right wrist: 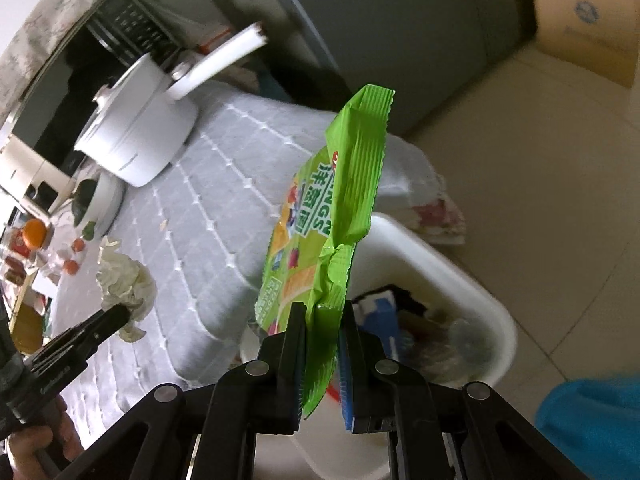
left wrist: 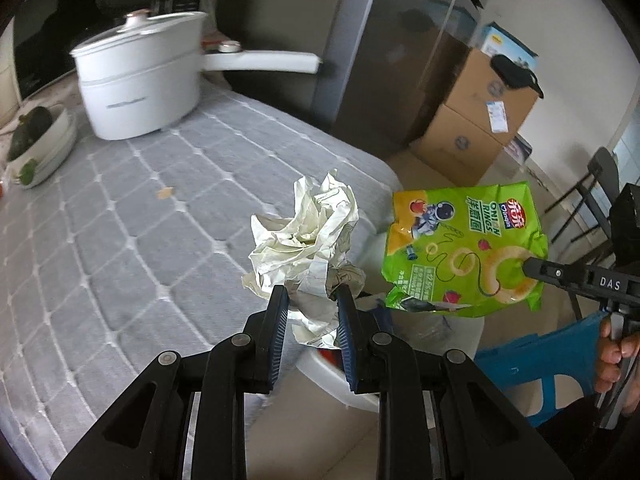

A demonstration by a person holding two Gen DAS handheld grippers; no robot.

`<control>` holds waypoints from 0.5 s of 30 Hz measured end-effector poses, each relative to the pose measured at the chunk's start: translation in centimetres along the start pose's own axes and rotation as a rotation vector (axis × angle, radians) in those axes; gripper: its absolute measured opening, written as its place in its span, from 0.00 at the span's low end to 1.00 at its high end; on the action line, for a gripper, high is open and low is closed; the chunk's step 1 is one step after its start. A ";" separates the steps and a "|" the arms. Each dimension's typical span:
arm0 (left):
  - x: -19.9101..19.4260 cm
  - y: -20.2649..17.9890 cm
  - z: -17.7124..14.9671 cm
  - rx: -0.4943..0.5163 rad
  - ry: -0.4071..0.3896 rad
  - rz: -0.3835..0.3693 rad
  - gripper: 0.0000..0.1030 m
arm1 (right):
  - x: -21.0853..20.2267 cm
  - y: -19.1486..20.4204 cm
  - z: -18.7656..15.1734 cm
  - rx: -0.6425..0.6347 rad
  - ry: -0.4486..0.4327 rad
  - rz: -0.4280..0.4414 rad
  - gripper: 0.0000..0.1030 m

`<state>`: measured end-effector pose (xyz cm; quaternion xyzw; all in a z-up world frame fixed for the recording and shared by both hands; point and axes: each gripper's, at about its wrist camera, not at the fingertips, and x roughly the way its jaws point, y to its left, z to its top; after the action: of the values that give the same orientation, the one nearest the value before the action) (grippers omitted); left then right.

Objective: Collect trash
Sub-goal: 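Carry the crumpled paper and green packet over the white bin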

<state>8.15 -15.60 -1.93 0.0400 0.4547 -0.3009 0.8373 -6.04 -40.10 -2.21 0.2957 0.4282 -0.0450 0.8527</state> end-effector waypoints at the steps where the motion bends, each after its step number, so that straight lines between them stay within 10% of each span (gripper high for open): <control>1: 0.2 -0.4 0.0 0.005 0.004 -0.006 0.25 | -0.1 -0.4 0.0 0.007 0.000 -0.002 0.12; 15: 3.6 -5.0 -0.7 0.107 0.081 -0.053 0.25 | -0.3 -1.8 -0.1 0.002 0.029 -0.061 0.12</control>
<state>6.35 -21.13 -4.16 0.0849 0.4724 -0.3448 0.8067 -6.92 -41.60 -2.88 0.2840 0.4493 -0.0673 0.8444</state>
